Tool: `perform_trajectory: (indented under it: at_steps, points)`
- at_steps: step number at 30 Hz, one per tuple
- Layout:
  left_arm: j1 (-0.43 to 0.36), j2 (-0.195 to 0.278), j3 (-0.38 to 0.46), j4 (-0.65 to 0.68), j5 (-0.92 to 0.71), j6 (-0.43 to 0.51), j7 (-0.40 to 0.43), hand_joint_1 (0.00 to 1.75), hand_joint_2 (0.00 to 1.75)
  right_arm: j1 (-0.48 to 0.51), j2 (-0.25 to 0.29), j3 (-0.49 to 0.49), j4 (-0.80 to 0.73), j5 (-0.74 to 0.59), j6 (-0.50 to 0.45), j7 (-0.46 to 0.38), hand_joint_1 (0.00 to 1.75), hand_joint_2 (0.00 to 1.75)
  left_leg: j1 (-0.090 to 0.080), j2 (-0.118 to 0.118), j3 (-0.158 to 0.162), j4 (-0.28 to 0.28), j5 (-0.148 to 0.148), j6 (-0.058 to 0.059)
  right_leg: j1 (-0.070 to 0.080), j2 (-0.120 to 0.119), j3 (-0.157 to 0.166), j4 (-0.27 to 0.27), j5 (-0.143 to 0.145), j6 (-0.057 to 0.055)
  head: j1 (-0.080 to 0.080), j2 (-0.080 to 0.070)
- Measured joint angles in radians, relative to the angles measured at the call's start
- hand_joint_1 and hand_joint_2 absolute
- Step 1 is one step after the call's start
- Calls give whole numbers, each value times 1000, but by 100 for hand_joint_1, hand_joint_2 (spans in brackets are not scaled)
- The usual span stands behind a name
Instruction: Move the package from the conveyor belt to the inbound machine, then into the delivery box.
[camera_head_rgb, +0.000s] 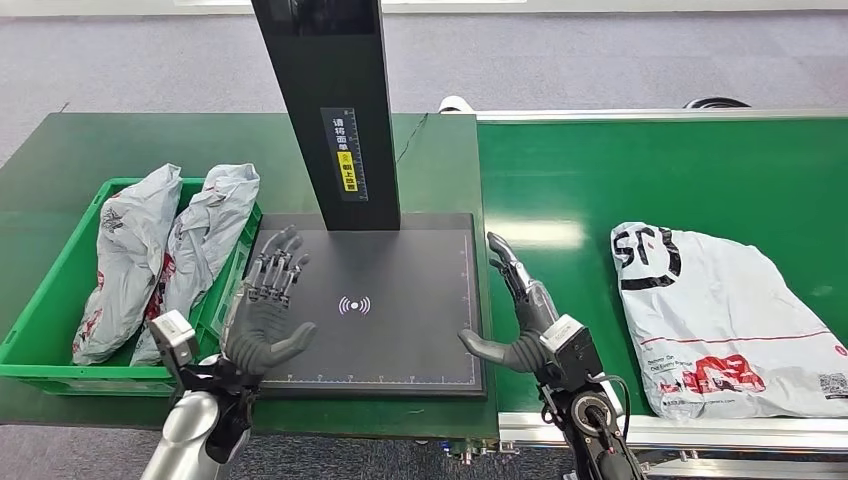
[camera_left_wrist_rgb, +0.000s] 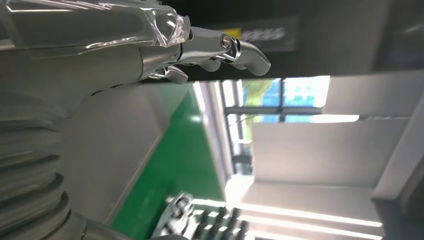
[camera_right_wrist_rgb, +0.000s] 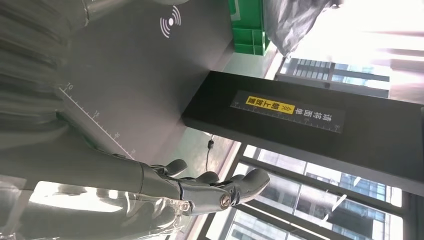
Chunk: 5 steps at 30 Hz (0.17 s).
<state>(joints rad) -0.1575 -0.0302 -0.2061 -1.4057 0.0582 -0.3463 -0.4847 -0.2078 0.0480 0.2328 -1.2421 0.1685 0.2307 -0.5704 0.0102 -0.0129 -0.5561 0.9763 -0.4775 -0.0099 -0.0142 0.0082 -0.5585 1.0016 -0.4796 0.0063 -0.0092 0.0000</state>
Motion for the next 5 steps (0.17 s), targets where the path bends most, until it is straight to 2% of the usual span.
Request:
perform_trajectory:
  at_steps: [5]
  points:
    - [-9, -8, -16, 75, -6, -16, -14, 0, 175, 5, 7, -4, 0, -2, 7, 0, 0, 175, 0, 0, 0, 0, 0, 0, 0, 0, 0, 0, 0, 0, 0, 0]
